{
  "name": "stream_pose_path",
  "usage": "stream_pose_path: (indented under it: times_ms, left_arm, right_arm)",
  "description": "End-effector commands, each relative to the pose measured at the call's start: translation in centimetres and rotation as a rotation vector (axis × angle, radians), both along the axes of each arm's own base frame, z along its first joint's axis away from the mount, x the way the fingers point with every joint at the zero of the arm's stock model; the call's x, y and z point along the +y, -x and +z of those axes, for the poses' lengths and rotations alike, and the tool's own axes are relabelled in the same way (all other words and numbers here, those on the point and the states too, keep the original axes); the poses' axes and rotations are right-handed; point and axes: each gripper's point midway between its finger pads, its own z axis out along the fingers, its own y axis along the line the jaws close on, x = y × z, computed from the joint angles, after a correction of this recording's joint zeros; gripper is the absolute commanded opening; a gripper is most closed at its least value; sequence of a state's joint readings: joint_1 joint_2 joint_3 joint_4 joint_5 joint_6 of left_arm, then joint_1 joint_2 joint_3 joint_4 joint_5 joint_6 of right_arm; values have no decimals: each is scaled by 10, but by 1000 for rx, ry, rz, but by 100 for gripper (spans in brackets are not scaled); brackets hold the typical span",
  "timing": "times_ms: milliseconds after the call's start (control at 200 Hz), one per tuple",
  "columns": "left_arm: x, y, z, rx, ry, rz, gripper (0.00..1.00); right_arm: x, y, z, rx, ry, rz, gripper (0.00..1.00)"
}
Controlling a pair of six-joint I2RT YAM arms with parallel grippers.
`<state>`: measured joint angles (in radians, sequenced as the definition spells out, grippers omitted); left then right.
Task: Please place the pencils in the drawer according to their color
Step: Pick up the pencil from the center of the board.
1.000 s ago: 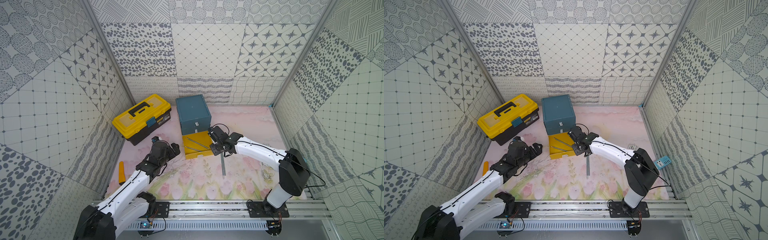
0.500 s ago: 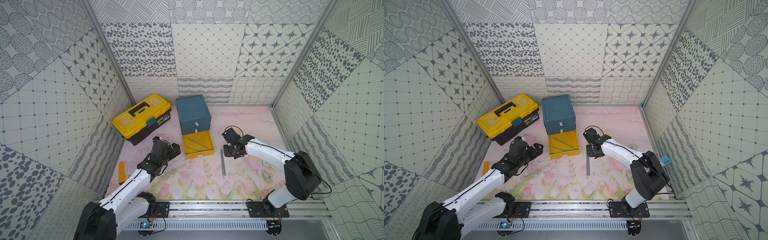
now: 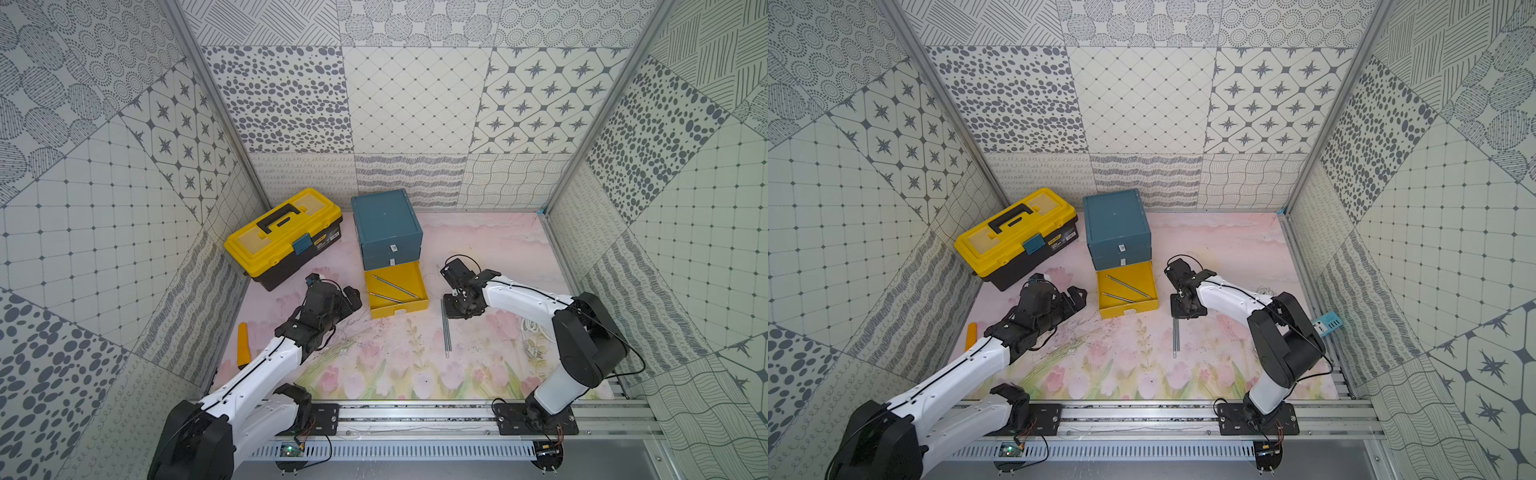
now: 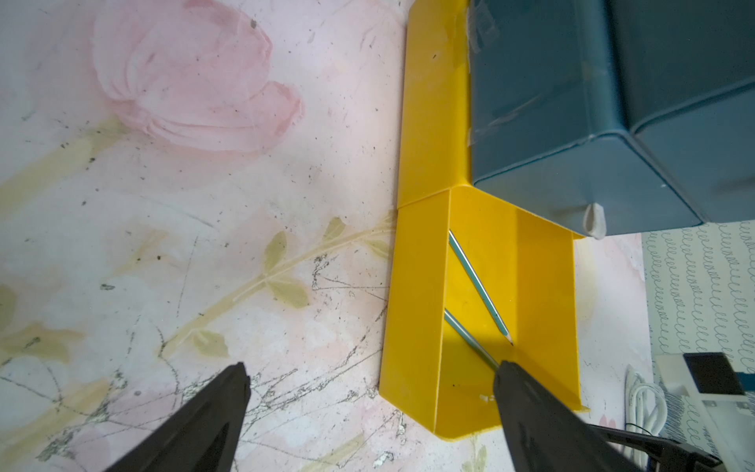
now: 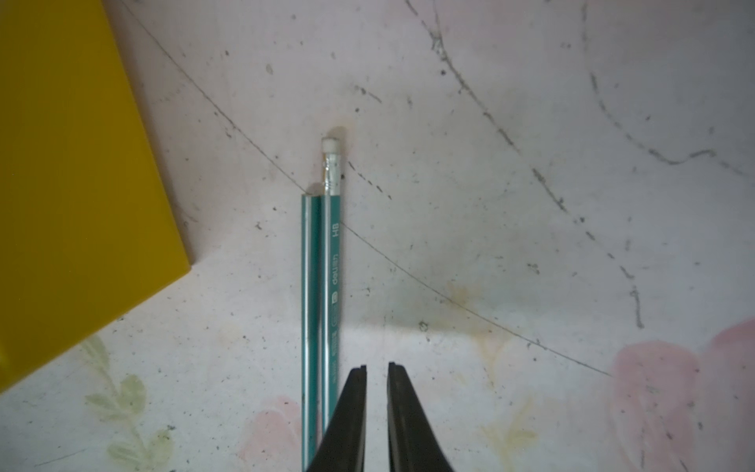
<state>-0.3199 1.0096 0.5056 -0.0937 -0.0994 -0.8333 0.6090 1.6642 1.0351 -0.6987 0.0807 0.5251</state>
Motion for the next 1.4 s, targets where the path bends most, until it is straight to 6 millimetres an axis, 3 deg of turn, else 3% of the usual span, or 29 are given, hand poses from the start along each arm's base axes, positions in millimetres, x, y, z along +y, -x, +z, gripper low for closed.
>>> stream_pose_path:
  times_ms: [0,510,1396]
  left_arm:
    - [-3,-6,5,-28,22,-3,99]
    - [-3,-7,4,-26,24,-7,99]
    - [-4,-7,4,-25,28,-9,99]
  right_arm:
    - [14,-8,3,-5,-58,-2,17]
    - [25,-7,-5,24,-90,11,22]
    - [16,0,-26,67,-28,11,21]
